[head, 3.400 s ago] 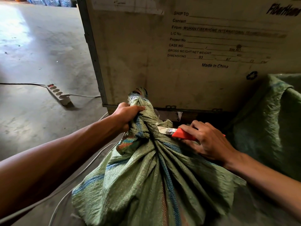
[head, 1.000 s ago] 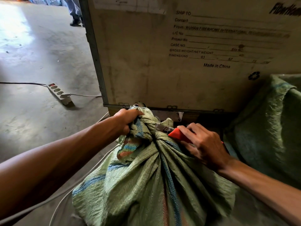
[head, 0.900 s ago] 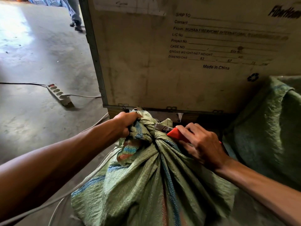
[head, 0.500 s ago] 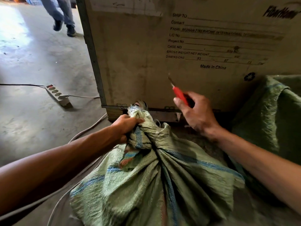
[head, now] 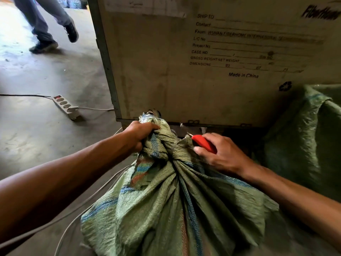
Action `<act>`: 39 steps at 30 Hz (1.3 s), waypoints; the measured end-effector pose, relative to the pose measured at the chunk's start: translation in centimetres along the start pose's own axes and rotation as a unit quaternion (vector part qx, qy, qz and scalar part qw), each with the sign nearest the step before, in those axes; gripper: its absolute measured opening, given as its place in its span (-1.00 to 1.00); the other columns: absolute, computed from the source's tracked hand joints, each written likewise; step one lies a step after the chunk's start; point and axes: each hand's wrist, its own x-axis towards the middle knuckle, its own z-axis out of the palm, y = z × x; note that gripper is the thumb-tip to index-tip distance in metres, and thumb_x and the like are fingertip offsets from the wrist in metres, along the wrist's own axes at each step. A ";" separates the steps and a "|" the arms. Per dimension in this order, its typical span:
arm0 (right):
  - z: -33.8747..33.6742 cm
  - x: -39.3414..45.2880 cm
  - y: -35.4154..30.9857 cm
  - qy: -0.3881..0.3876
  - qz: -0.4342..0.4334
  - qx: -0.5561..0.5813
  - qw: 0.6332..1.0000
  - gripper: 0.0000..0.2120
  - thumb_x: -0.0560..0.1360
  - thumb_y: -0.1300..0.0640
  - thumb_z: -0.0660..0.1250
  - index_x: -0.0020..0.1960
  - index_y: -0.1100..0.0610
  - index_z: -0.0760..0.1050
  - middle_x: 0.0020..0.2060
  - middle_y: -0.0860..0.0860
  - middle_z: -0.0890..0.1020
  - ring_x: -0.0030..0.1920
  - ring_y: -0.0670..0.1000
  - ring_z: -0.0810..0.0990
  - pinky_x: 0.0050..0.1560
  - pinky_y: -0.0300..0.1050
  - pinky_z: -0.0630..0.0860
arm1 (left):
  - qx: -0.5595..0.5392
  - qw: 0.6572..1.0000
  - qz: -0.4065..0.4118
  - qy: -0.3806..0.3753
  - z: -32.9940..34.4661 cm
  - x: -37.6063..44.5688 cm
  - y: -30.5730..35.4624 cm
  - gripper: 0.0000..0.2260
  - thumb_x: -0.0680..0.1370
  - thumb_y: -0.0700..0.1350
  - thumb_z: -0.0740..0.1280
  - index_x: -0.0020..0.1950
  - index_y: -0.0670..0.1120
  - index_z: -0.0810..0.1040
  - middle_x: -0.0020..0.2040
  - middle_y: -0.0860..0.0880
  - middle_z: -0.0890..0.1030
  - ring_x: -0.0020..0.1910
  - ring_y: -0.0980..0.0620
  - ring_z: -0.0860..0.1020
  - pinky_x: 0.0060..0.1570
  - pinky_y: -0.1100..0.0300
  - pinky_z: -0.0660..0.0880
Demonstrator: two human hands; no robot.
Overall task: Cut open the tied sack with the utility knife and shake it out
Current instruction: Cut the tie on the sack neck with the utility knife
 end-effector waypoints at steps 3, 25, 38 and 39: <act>-0.4 -1.2 0.7 -0.062 -0.036 -0.094 0.993 -0.64 0.50 -0.10 0.24 0.23 0.02 0.39 0.07 0.00 0.54 0.01 0.04 0.54 -0.01 0.05 0.54 | 0.006 1.000 -0.022 -0.003 -0.3 0.5 -0.1 -0.81 0.47 -0.22 0.40 0.04 -0.26 0.53 -0.24 -0.18 0.63 -0.45 -0.07 0.63 -0.49 0.06 0.62; -0.2 -1.0 0.1 -0.054 -0.114 -0.222 0.967 -0.56 0.50 -0.08 0.23 0.35 -0.01 0.31 0.11 0.04 0.51 0.01 0.09 0.55 -0.03 0.03 0.51 | 0.028 0.999 -0.025 -0.018 0.2 1.1 0.2 -0.86 0.48 -0.20 0.40 -0.02 -0.23 0.54 -0.25 -0.17 0.65 -0.48 -0.06 0.64 -0.47 0.09 0.60; 1.5 -1.7 1.2 0.071 -0.186 -0.277 0.940 -0.57 0.34 0.05 0.47 0.14 0.16 0.46 -0.17 0.09 0.56 -0.30 0.08 0.62 -0.55 -0.07 0.52 | 0.023 0.998 -0.036 -0.036 0.1 1.0 -0.1 -0.92 0.50 -0.22 0.36 -0.15 -0.22 0.52 -0.41 -0.14 0.63 -0.59 -0.03 0.60 -0.57 0.13 0.57; 1.5 -1.7 1.3 0.083 -0.193 -0.286 0.935 -0.56 0.34 0.05 0.46 0.15 0.17 0.45 -0.17 0.09 0.56 -0.28 0.07 0.62 -0.56 -0.08 0.53 | 0.023 0.998 -0.041 -0.039 0.1 0.9 -0.1 -0.92 0.50 -0.23 0.36 -0.17 -0.22 0.52 -0.47 -0.13 0.62 -0.60 -0.03 0.59 -0.58 0.14 0.56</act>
